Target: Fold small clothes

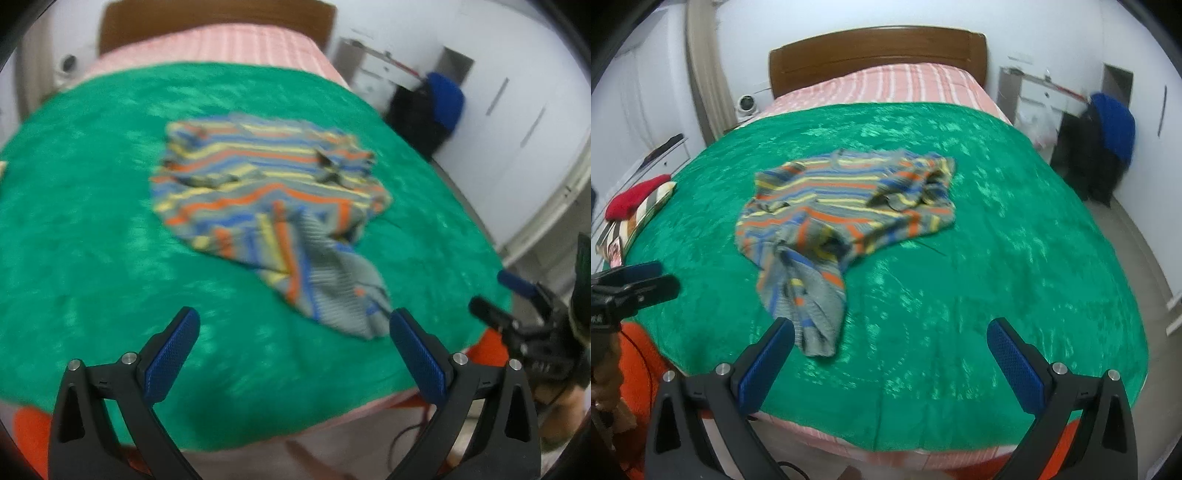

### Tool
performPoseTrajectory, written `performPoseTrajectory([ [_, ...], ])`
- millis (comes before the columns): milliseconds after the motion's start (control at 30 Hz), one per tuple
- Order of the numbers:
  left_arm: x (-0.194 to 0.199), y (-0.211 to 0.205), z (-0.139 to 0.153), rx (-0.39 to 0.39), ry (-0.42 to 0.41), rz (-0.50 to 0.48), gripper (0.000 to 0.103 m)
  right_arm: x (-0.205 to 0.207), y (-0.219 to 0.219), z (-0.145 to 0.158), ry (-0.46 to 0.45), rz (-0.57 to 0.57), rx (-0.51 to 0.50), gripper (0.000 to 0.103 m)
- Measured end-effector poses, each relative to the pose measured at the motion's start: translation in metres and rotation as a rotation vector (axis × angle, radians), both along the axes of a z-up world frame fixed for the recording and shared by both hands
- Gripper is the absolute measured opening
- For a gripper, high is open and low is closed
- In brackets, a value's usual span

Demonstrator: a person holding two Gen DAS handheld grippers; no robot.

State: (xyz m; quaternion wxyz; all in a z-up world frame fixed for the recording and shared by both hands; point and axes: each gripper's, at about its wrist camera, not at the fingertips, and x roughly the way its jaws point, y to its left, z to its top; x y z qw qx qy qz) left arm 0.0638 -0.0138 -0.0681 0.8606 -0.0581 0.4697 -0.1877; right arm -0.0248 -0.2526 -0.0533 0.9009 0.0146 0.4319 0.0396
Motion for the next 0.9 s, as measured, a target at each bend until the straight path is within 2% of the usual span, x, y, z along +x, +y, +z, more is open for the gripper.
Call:
performPoseTrajectory([
  [167,0.024,-0.039,-0.010,0.026,-0.018,-0.057,0.097,-0.007,-0.010,-0.005,0.005,0.010,0.008,0.103],
  [233,0.039,-0.046,-0.016,0.034,-0.024,-0.059,0.092,-0.008,-0.011,-0.007,0.000,0.029,0.005,0.103],
  [267,0.046,-0.048,-0.021,0.038,-0.021,-0.055,0.084,-0.007,-0.011,-0.010,0.000,0.035,0.005,0.103],
  [333,0.062,-0.048,-0.036,0.032,0.002,-0.055,0.064,-0.003,-0.014,-0.015,0.007,0.029,0.010,0.103],
  [367,0.067,-0.047,-0.044,0.011,0.020,-0.063,0.033,-0.001,-0.015,-0.018,0.013,0.025,0.024,0.103],
  [400,0.071,-0.045,-0.052,-0.028,0.049,-0.083,0.009,0.001,-0.016,-0.020,0.017,0.024,0.033,0.103],
  [500,0.062,-0.025,-0.050,-0.118,0.043,-0.066,0.008,0.005,-0.019,-0.025,0.039,0.031,0.076,0.102],
  [600,0.033,-0.002,-0.033,-0.139,0.019,-0.083,0.006,0.005,-0.022,-0.028,0.055,0.053,0.117,0.102],
  [733,0.005,0.015,-0.027,-0.112,0.018,-0.069,0.006,0.019,-0.012,-0.036,0.089,0.122,0.202,0.102],
  [833,-0.005,0.022,-0.030,-0.107,0.025,-0.049,0.006,0.037,0.012,-0.049,0.129,0.233,0.338,0.102],
  [900,-0.007,0.028,-0.034,-0.101,0.037,-0.023,0.005,0.043,0.029,-0.059,0.156,0.263,0.337,0.102],
])
